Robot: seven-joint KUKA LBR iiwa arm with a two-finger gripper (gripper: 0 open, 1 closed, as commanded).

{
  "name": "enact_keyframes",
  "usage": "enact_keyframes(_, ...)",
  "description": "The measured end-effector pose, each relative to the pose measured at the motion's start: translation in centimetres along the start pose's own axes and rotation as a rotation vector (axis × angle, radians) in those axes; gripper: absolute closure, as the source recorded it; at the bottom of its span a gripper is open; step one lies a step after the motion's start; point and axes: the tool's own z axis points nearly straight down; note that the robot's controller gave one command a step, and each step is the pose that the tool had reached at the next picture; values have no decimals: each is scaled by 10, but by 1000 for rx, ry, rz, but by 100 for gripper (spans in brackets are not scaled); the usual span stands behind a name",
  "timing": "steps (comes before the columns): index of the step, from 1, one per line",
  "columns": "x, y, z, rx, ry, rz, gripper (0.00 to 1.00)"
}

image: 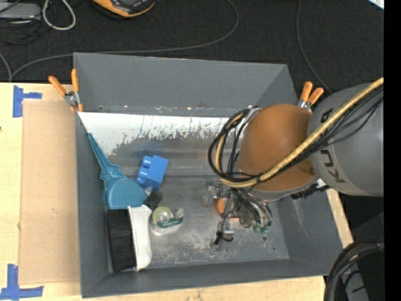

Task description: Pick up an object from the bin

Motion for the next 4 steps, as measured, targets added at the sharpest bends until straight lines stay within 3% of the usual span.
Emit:
enact_keyframes(1,0,0,0,0,0,0,0)
enact_keyframes(2,-15,-44,63,0,4,-226,0)
enact_keyframes(3,-92,40,66,-4,-5,-204,0)
enact_keyframes(4,-51,25,123,5,21,-198,0)
